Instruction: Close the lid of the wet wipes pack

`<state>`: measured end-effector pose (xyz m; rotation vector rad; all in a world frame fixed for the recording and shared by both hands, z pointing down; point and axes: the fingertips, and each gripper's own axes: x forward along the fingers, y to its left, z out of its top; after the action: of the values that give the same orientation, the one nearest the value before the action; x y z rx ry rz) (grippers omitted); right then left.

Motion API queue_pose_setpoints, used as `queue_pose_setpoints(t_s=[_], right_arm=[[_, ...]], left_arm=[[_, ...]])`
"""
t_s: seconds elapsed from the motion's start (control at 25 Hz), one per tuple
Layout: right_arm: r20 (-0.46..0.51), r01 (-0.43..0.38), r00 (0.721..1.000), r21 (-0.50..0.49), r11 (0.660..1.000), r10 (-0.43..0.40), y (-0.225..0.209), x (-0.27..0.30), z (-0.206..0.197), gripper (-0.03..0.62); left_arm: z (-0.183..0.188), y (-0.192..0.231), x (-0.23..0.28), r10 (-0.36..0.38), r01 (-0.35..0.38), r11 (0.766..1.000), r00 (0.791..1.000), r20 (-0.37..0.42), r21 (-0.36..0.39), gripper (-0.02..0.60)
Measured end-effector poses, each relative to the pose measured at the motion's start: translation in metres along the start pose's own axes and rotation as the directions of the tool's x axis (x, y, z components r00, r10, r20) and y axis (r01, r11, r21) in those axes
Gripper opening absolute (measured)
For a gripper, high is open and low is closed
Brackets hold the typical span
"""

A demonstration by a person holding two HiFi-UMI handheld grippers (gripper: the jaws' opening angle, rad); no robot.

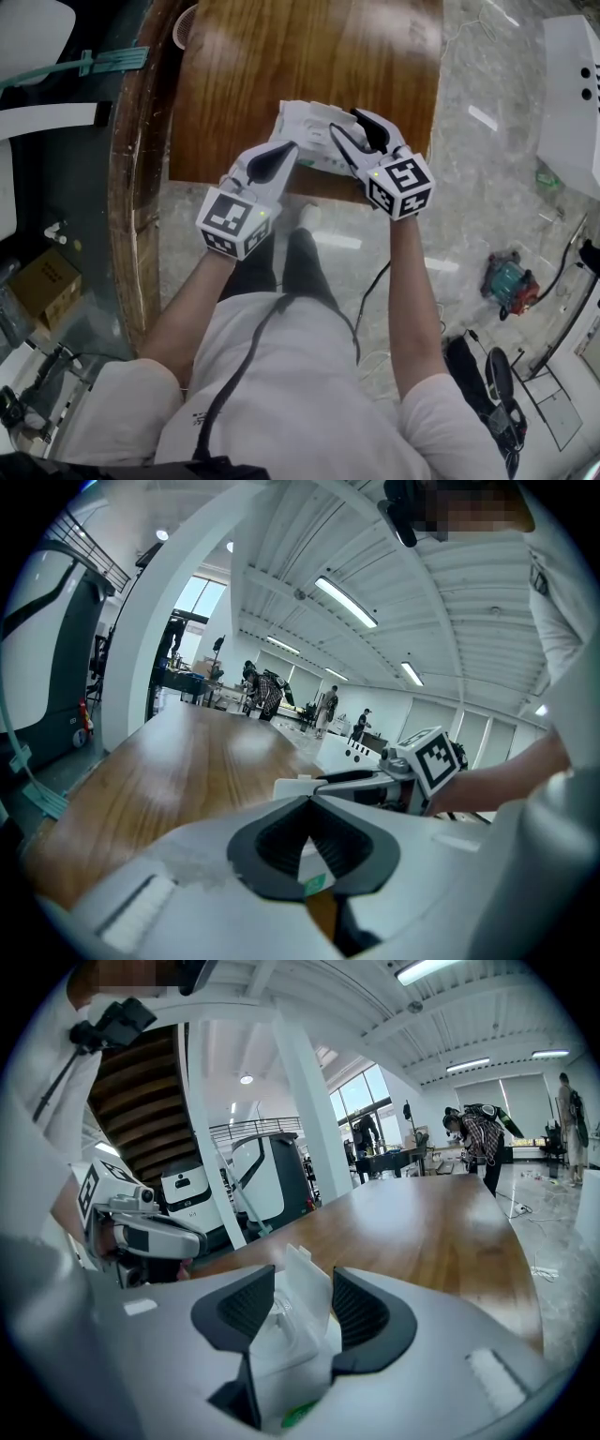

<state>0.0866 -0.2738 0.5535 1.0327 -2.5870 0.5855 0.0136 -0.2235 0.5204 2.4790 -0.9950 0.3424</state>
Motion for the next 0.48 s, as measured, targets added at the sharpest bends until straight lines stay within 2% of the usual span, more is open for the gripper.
queue_pose_setpoints(t_s=[0.48], right_arm=[[0.007,-0.004,1.0,-0.019,1.0,0.004,0.011,-0.009,0.002,0.189]], left_arm=[[0.003,-0.01,-0.008,-0.008,0.008,1.0,1.0,0.013,0.01,0.003]])
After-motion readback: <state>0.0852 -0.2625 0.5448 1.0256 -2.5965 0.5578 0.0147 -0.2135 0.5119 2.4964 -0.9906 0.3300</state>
